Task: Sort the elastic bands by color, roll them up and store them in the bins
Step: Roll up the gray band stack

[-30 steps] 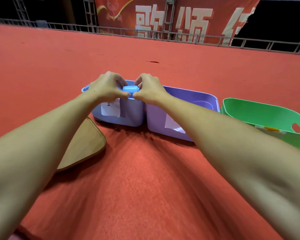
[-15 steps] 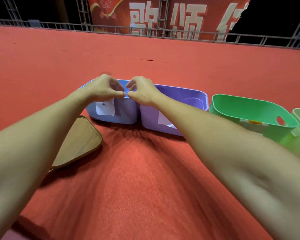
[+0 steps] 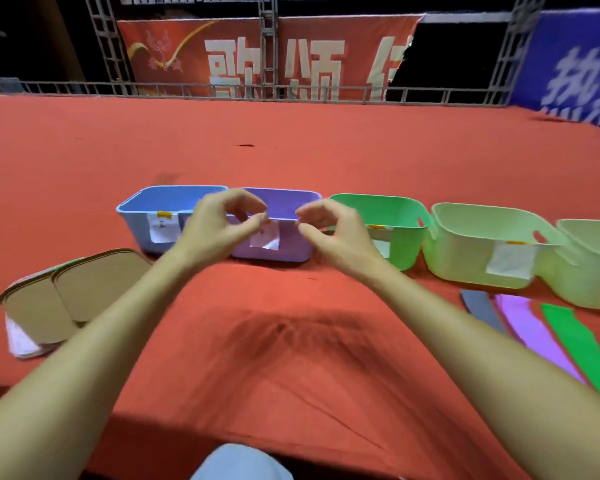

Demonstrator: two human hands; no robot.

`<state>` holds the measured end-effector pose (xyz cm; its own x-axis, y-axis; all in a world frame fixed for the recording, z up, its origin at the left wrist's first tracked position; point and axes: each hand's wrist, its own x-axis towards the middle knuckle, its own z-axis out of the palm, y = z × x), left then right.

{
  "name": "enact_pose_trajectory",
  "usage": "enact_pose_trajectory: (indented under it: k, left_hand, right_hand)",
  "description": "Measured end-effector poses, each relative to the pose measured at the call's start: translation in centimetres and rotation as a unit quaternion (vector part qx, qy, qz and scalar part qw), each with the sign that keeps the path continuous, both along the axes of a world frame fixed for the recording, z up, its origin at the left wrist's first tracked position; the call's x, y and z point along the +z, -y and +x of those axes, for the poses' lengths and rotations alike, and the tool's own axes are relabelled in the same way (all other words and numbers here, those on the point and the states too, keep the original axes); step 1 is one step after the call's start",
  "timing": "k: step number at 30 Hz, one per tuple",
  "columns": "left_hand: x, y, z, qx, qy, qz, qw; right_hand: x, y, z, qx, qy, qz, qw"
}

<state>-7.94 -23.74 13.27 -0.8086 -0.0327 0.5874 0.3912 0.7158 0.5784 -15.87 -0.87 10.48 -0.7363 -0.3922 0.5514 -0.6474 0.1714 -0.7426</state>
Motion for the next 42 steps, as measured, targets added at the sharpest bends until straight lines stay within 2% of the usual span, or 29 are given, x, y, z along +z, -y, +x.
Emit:
enact_pose_trajectory:
  k: [5,11,15,19,23,28,33,39,42]
  left_hand:
    - [-2.2,-11.9,3.6,-0.069,-0.039,0.017,0.997]
    - [-6.9,-24.4,6.1,-0.160,-0.026,0.082,0.983]
    - [-10.8,-30.5,6.6,-0.196,0.007,0.104,0.975]
    - [-13.9,-34.8,6.7,-0.222,0.055,0.085,0.970]
    - [-16.6,-37.0,6.2,-0.211,0.098,-0.017,0.972]
    - [-18.8,-37.7,6.0,-0.210,0.094,-0.128,0.965]
    - [-18.8,-38.0,5.6,-0.215,0.005,-0.209,0.954]
    - [-18.2,-38.0,4.1,-0.211,-0.121,-0.391,0.888]
    - [-17.8,-37.9,4.1,-0.211,-0.144,-0.403,0.879]
  right_hand:
    - [-1.6,-10.8,5.9,-0.059,0.008,-0.056,0.997]
    - [-5.4,-21.1,11.2,-0.113,0.060,-0.117,0.985]
    - [-7.9,-26.7,13.0,-0.163,0.049,-0.036,0.985]
    - [-10.1,-31.7,14.2,-0.209,0.043,0.047,0.976]
    - [-11.8,-35.3,15.3,-0.241,0.021,0.161,0.957]
    - [-12.6,-36.9,16.5,-0.241,0.023,0.305,0.921]
    - [-12.5,-36.9,16.5,-0.221,0.062,0.355,0.906]
    - [-12.7,-36.7,16.4,-0.216,0.077,0.369,0.901]
    - [-12.8,-36.6,16.4,-0.222,0.081,0.364,0.901]
